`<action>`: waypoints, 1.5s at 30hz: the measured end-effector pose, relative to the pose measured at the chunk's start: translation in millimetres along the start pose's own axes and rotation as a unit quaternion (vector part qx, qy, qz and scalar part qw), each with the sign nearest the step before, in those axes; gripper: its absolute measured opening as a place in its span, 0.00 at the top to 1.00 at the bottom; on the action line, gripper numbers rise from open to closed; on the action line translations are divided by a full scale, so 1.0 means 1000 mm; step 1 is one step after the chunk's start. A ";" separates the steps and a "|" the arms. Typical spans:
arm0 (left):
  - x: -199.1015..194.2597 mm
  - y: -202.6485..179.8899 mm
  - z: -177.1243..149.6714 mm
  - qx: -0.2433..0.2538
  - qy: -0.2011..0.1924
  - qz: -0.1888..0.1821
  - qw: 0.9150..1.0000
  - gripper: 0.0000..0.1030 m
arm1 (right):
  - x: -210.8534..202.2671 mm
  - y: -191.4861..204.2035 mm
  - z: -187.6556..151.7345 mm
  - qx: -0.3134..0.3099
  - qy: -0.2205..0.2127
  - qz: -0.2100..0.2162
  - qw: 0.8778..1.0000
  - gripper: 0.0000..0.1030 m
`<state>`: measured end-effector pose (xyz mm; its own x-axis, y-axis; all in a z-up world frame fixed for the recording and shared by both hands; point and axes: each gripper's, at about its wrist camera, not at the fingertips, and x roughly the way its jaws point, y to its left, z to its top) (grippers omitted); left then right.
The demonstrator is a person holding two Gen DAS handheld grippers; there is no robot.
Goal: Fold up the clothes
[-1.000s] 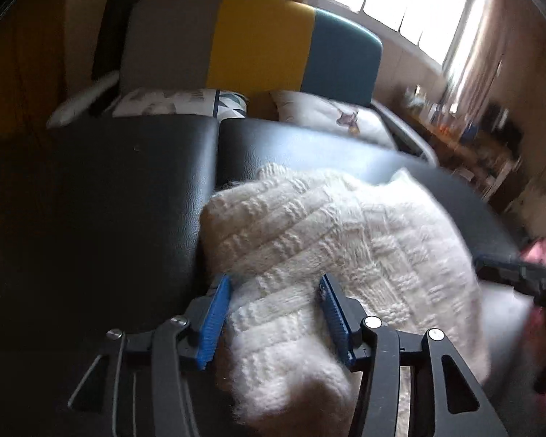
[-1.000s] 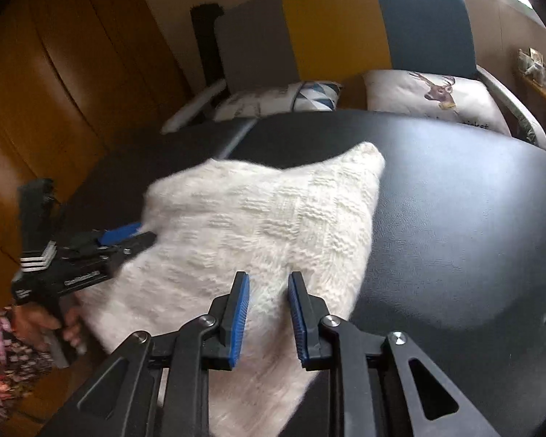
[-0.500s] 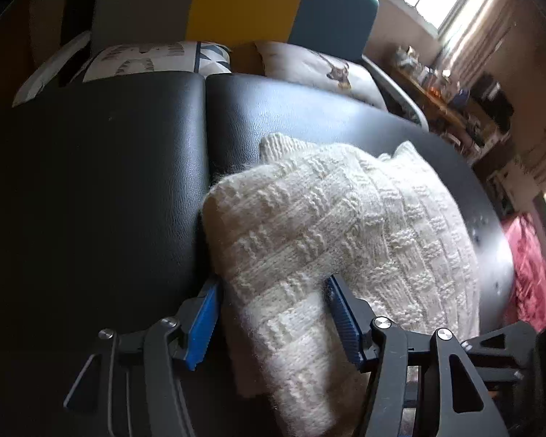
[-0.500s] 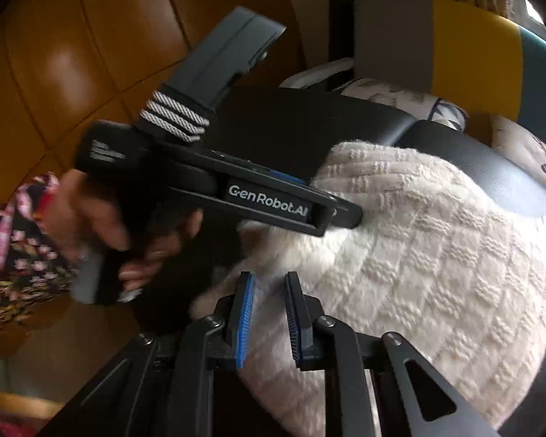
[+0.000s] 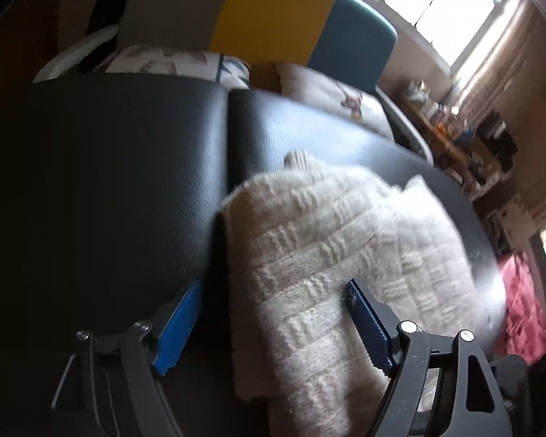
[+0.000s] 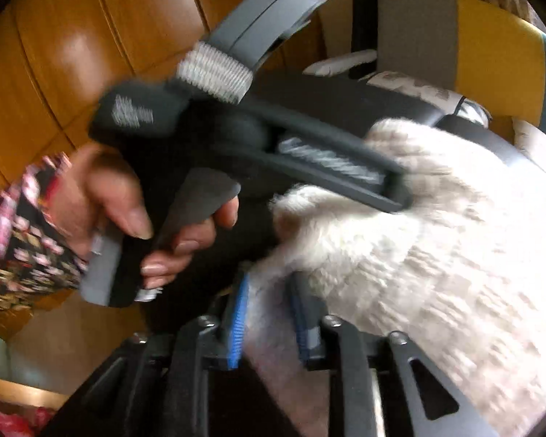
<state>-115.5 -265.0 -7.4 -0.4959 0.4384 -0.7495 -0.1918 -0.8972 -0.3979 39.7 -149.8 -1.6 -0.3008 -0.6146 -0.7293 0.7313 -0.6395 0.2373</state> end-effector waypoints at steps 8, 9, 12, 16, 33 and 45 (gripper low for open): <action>0.009 0.003 0.018 0.028 0.025 0.052 0.998 0.12 | -0.104 -0.067 -0.032 0.164 -0.071 0.017 0.984 0.34; 0.014 0.000 0.018 0.045 0.027 0.064 0.997 0.08 | -0.113 -0.085 -0.041 0.208 -0.080 0.017 0.975 0.19; 0.018 -0.008 0.016 0.096 0.011 0.101 0.990 0.00 | -0.124 -0.131 -0.063 0.314 -0.089 0.015 0.945 0.00; 0.021 -0.007 0.016 0.117 0.012 0.109 0.987 0.00 | -0.121 -0.172 -0.082 0.400 -0.082 0.017 0.913 0.00; 0.033 0.016 0.016 0.035 0.058 0.036 0.997 0.00 | -0.047 -0.201 -0.050 0.440 -0.067 0.057 0.894 0.00; 0.030 -0.005 0.016 0.117 0.034 0.080 0.989 0.00 | -0.034 -0.183 -0.037 0.408 -0.047 0.056 0.910 0.30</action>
<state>-142.7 -248.5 -19.5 -0.4796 0.2860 -0.8295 -0.3097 -0.9397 -0.1449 -61.4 5.2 -44.3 -0.3305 -0.7095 -0.6224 0.0731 -0.6767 0.7326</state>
